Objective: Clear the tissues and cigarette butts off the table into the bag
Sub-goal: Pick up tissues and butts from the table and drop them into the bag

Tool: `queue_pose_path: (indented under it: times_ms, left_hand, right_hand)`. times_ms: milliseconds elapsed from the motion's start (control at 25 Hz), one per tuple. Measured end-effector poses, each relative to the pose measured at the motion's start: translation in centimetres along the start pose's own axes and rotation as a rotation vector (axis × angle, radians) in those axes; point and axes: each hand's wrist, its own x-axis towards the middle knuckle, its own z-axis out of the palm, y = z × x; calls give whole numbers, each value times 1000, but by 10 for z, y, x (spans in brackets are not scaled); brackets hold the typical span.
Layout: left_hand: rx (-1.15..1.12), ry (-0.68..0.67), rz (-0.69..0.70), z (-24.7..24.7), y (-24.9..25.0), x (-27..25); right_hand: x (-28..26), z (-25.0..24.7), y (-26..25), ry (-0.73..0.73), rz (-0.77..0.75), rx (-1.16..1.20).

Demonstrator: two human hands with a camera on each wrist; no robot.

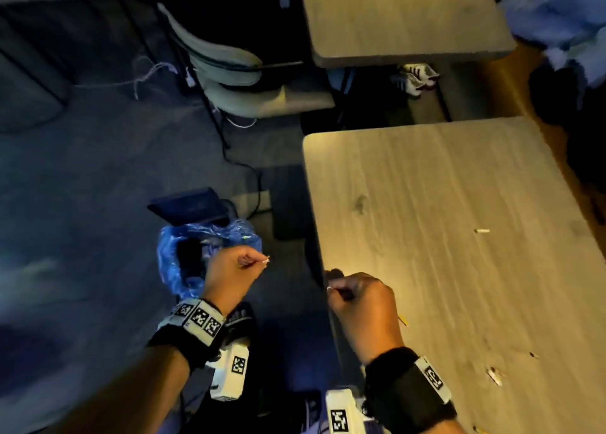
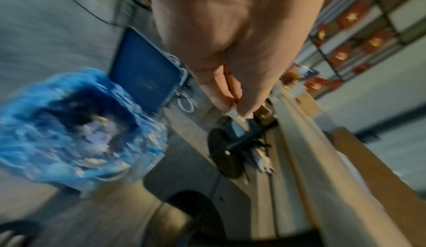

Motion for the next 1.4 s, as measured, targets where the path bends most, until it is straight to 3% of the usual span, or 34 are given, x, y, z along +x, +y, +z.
queue_pose_path:
  times_ms: [120,240,400,600,800,960,1160,1400]
  left_hand:
    - [47,191,-127,-56,-59,31]
    - [123,241,-231,-82,-103,57]
    - [255,140,-309,-88,-161,95]
    - [207,110,-506,-86,-216,133]
    - [167,-19,-577,-99,-249,137]
    - [181,-34,-555,-113,-249,125]
    - [213,-92,-500,-112,-211,106]
    - [226,-141,-167,-90,-127,99]
  right_hand:
    - [33,72,-38,-126,-113,-38]
    - [61,137,-60,-265,-128,-90]
    - [103,213,-67,-376,-54,-154]
    - [144,302,-44,-413,-16,-202]
    - [172,367,-23,-412,177,-182]
    - [172,371,-19,-479,200,-202]
    - [150,324,-17,-562,172,-219]
    - [115,233,-34,-591,86,-105]
